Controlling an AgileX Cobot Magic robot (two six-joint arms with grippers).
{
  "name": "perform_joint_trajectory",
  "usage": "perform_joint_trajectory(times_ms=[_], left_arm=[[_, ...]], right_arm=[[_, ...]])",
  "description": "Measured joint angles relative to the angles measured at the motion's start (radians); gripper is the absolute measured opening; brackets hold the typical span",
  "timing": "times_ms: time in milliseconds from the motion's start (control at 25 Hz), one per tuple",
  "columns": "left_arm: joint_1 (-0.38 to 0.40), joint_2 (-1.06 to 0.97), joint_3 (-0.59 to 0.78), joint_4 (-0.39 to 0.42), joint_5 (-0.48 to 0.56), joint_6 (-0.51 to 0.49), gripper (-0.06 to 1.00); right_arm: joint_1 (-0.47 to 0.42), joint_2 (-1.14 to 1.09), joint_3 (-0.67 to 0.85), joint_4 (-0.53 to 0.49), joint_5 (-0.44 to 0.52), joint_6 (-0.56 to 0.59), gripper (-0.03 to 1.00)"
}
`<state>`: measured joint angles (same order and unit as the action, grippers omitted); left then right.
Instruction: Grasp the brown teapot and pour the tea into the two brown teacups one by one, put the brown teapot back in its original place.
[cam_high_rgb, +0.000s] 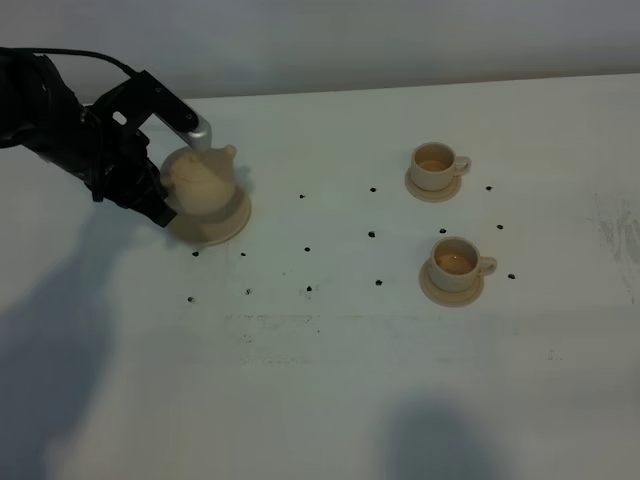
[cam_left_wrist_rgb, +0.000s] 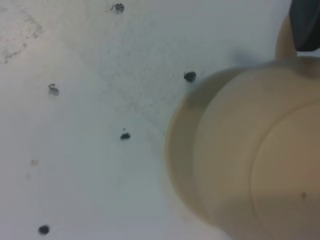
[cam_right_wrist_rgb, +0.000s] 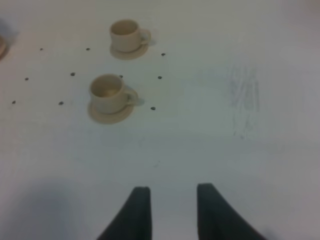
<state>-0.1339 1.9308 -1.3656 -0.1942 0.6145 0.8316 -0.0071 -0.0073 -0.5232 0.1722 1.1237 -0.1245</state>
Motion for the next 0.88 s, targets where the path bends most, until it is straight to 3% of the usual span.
perform_joint_trajectory(times_ms=[280, 880], left_arm=[[-0.053, -0.013, -0.046, -0.048, 0.024, 0.042, 0.09], [-0.16, 0.131, -0.399, -0.056, 0.205, -0.014, 0.09]], right_arm=[[0.0, 0.0, 0.0, 0.0, 0.0, 0.0, 0.22], [0.0, 0.0, 0.0, 0.0, 0.0, 0.0, 0.22]])
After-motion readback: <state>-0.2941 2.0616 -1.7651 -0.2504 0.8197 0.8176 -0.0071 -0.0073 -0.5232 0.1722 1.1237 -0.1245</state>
